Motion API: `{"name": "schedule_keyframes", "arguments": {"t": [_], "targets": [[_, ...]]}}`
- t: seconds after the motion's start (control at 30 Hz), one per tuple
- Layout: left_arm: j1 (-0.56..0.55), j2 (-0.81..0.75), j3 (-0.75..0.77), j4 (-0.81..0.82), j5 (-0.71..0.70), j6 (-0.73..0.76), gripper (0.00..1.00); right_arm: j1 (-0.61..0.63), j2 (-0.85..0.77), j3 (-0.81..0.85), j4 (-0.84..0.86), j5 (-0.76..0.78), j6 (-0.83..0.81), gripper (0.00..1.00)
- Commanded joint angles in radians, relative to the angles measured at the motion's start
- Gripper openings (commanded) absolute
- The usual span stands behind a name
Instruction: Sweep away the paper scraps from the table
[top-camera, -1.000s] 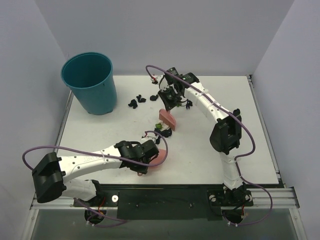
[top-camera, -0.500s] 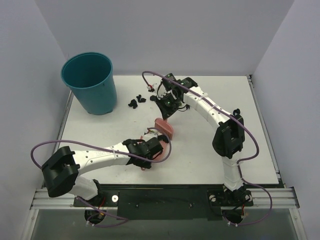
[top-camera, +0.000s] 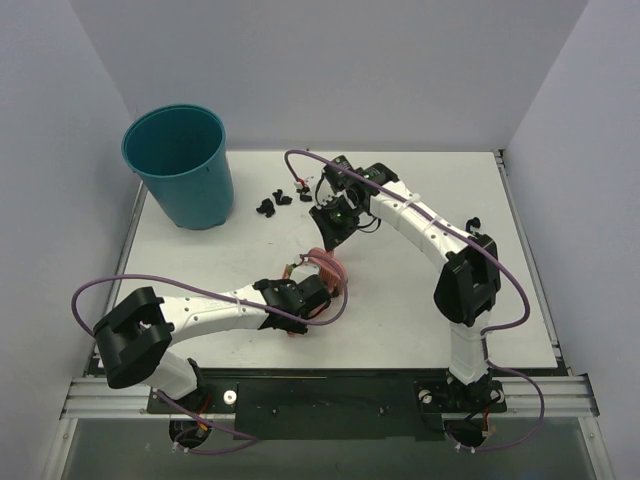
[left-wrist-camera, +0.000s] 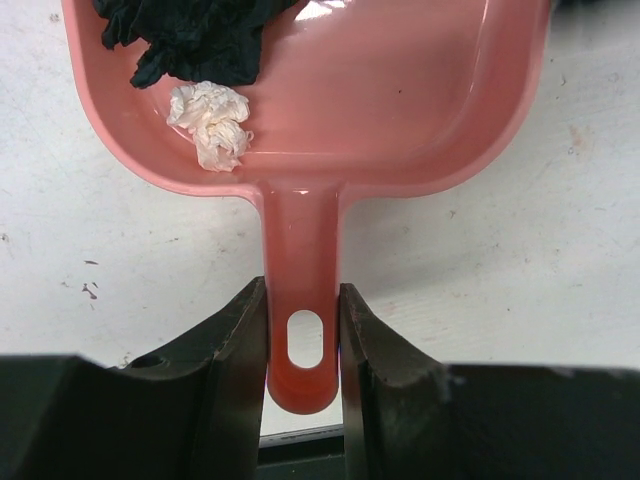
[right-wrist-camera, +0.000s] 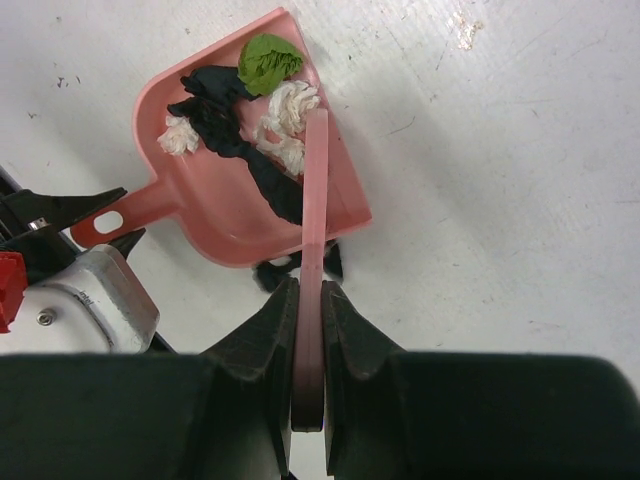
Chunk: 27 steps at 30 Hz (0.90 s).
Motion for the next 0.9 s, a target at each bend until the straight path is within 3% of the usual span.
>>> {"name": "schedule_keyframes", "arguments": {"t": [0.0,0.67,0.87], "targets": [[-0.008,0.005,-0.005,0.082,-0.064,-0.002,0.0,0.004,-0.079,-0.019,-0.009,0.025,0.053,0.0],[-0.059,-0.026,-0.068,0.252,-0.17,0.065,0.0,-0.06,-0.186,-0.051,0.102,0.016,0.231,0.0],[-0.066,-0.035,-0.098,0.287,-0.174,0.068,0.0,-0.066,-0.228,-0.039,0.106,0.14,0.286,0.0]]}}
